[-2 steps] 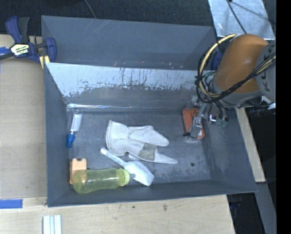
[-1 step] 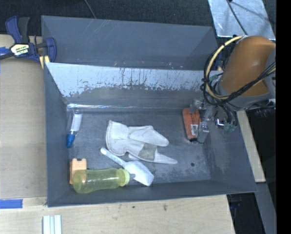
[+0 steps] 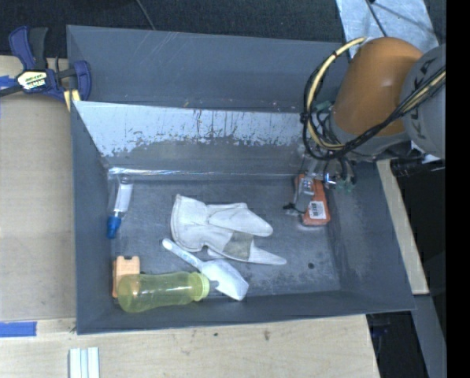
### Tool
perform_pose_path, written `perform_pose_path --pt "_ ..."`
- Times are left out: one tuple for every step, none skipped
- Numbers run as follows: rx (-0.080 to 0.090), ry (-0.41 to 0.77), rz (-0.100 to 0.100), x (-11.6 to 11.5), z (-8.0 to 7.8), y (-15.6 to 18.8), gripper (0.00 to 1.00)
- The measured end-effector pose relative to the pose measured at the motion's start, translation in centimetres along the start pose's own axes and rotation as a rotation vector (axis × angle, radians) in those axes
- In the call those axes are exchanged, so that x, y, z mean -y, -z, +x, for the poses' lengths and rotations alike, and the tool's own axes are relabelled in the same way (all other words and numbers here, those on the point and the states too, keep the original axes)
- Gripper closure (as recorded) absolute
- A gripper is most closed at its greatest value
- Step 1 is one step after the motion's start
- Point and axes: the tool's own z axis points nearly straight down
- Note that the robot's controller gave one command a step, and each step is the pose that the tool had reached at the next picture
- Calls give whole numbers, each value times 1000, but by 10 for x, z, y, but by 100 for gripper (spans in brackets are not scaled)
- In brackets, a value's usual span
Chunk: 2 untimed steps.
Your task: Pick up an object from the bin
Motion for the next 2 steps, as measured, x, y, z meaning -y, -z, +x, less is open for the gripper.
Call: perform_pose_path --pt "-2 19 -2 -19 -2 -1 0" --pt "2 85 -4 -15 -3 37 0"
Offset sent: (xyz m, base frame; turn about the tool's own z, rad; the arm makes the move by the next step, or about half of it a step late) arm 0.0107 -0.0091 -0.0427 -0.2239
